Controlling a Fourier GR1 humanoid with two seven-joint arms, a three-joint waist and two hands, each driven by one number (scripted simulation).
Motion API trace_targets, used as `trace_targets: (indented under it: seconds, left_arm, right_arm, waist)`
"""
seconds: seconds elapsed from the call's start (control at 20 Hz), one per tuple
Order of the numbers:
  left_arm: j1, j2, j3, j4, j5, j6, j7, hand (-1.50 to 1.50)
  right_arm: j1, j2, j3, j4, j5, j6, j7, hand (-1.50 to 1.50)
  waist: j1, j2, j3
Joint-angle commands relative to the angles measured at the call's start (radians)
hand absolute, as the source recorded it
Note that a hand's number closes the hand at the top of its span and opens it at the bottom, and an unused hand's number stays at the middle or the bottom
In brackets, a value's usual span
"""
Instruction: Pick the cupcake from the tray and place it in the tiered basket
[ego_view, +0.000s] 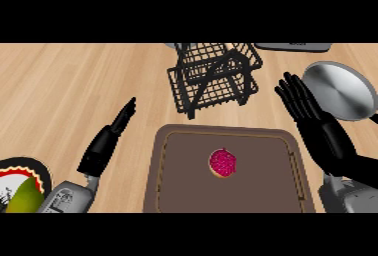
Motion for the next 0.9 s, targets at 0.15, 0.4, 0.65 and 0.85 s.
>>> trace_targets:
  seconds: [0.15,0.4,0.65,0.85]
  left_arm:
    - [-0.054,-0.043,0.091,-0.012,-0.001,0.111,-0.002,0.0]
    - [-0.037,-0.097,0.085,-0.05,0.002,0.174,0.066,0.0]
    - [-0.03,-0.11,0.086,-0.044,-0.001,0.188,0.068,0.0]
    - [-0.013,-0.097,0.102,-0.055,-0.004,0.19,0.066,0.0]
  right_arm:
    - [-0.209,0.058,-0.044,0.155,-0.335,0.249,0.031,1.5]
    - [-0.262,0.058,-0.07,0.395,-0.451,0.28,0.175,-1.5]
    - [-0.25,0.061,-0.048,0.463,-0.786,0.66,0.258,-1.5]
    - [-0.359,-0.104,-0.124,0.599,-0.901,0.902,0.307,-1.5]
  waist:
    - [-0.002,0.046,0.014]
    - [0.013,0.049,0.014]
    - [-0.002,0.049,0.016]
    - [-0.023,0.043,0.013]
